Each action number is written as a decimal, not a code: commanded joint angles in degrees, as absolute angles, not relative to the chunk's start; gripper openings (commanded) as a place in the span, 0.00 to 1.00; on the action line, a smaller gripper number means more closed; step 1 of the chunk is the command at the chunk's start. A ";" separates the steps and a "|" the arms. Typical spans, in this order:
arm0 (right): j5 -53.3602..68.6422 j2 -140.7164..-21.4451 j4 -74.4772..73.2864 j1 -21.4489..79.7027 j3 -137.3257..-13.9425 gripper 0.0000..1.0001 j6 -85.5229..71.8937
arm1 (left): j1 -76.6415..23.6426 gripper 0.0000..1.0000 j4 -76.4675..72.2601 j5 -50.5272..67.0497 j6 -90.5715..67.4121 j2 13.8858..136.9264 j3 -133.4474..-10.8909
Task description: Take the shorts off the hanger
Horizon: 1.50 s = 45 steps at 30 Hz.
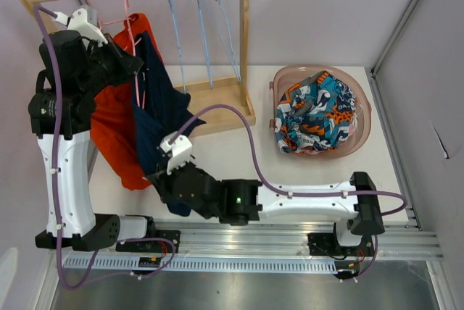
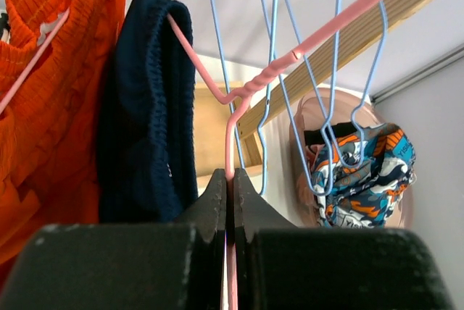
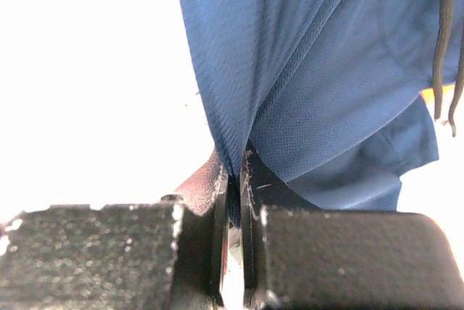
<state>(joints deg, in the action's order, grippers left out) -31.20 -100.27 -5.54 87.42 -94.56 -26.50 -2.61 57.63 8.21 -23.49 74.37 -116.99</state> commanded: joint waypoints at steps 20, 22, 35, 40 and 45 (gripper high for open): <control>-40.96 -98.35 -10.81 93.71 -89.38 0.00 -31.12 | -1.41 0.00 45.88 6.41 -23.64 75.51 -120.86; -39.65 -98.26 -10.29 88.11 -91.48 0.00 -26.49 | -1.49 0.00 45.62 8.77 -24.61 71.22 -114.83; -28.56 -109.34 -25.66 64.34 -129.21 0.00 -14.76 | -4.75 0.00 52.11 8.82 -25.40 43.52 -87.54; -31.98 -96.79 -19.54 66.00 -110.60 0.00 -17.75 | -4.75 0.00 53.35 -2.44 -22.15 42.10 -90.61; -39.89 -85.01 -18.10 66.45 -101.69 0.00 -16.09 | -4.75 0.00 52.56 -1.86 -22.23 42.80 -90.19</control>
<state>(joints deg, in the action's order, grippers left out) -33.56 -94.32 -23.49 66.83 -101.67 -17.23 -4.49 54.33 -0.14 -23.29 41.91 -89.76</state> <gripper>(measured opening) 0.047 0.026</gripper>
